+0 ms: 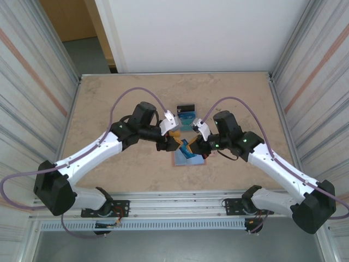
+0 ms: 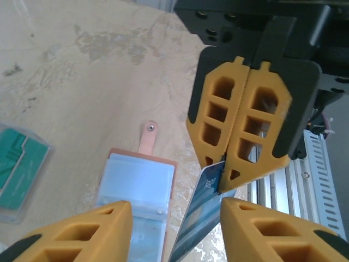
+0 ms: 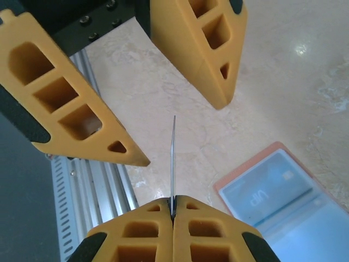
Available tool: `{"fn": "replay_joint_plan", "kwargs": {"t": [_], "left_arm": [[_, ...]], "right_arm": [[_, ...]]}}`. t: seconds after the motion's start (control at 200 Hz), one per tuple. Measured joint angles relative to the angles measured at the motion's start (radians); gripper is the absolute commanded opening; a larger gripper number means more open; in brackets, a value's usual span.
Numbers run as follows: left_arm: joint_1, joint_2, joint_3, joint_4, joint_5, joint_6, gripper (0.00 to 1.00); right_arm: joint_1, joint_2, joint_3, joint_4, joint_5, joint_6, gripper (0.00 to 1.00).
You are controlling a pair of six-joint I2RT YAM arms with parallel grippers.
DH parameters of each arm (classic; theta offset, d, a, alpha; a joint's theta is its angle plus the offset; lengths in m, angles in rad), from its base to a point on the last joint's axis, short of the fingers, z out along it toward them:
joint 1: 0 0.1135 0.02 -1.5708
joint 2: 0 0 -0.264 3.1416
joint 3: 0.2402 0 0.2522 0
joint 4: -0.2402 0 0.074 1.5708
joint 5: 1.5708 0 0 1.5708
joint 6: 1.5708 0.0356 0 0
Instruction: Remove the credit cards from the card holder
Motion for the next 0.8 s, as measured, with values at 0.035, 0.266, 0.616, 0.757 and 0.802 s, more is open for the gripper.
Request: {"fn": "replay_joint_plan", "kwargs": {"t": [0.035,0.266,0.616,0.757,0.802], "left_arm": [[0.0,0.002,0.0,-0.002,0.014,0.006,0.36],[0.0,0.048,0.009,-0.037,0.113,0.034,0.14],[-0.018,0.058,0.013,-0.066,0.141,0.042,0.0],[-0.021,0.016,-0.027,0.003,0.051,-0.027,0.0],[-0.021,-0.017,-0.063,0.048,0.012,-0.061,0.0]], "right_arm": [[0.002,0.0,0.007,-0.003,-0.003,-0.006,0.05],[0.008,0.003,0.045,-0.028,-0.012,-0.036,0.05],[-0.016,0.02,0.045,-0.027,-0.034,-0.044,0.48],[-0.1,0.004,0.015,0.063,-0.081,0.019,0.6],[-0.131,-0.016,-0.019,0.112,-0.088,0.049,0.63]]}}
